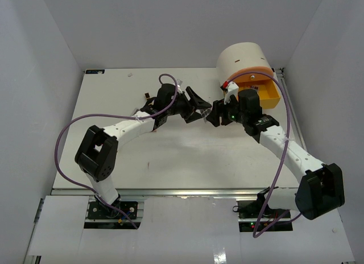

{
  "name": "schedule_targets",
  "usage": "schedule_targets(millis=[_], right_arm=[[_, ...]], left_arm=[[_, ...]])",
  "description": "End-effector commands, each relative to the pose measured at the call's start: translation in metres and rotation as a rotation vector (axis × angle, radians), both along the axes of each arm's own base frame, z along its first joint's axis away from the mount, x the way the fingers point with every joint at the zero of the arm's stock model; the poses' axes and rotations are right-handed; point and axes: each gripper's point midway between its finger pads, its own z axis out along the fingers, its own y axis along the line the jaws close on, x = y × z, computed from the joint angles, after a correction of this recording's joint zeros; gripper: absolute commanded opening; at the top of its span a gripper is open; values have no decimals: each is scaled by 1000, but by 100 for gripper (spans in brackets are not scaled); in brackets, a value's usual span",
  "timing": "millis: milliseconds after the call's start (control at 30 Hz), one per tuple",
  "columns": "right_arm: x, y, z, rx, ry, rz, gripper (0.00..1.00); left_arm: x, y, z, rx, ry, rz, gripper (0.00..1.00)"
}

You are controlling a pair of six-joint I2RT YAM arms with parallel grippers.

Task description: Organize the makeup

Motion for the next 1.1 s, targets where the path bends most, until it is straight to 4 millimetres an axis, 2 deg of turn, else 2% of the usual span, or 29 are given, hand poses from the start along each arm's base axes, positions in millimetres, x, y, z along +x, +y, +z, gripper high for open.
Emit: schedule_targets(millis=[0,100,200,300,367,467,533,667,700,833,967,1067], right_arm=[[11,12,31,59,-77,21,59],[15,10,29,56,-81,7,37],[16,7,31,66,-92,-5,27],[11,6,35,84,-108,11,16],[9,7,41,99,-130,25,10],[4,6,43,106,-152,55,8],[-4,6,47,112,-167,86,8],[-12,0,46,56,-219,132,8],[-16,-2,45,39,-223,141,8],[-20,-15,51,-12,-287,127,8],[-16,-36,57,-81,-343,52,8],[-12,-51,70,-140,-423,14,8]], left_arm=[[-8,-4,28,-61,-38,-19,0],[-9,-6,26,-61,-36,-21,0],[-11,-10,24,-66,-29,-28,0],[-12,-12,21,-64,-27,-34,7],[-12,-12,21,-66,-30,-38,20],[-15,-14,24,-87,-59,-58,39],[-15,-14,26,-94,-89,-72,61],[-12,-9,32,-133,-143,-70,94],[-11,-7,30,-136,-143,-65,98],[-2,3,34,-146,-161,-42,98],[13,31,47,-119,-229,15,98],[24,63,58,-59,-323,63,98]])
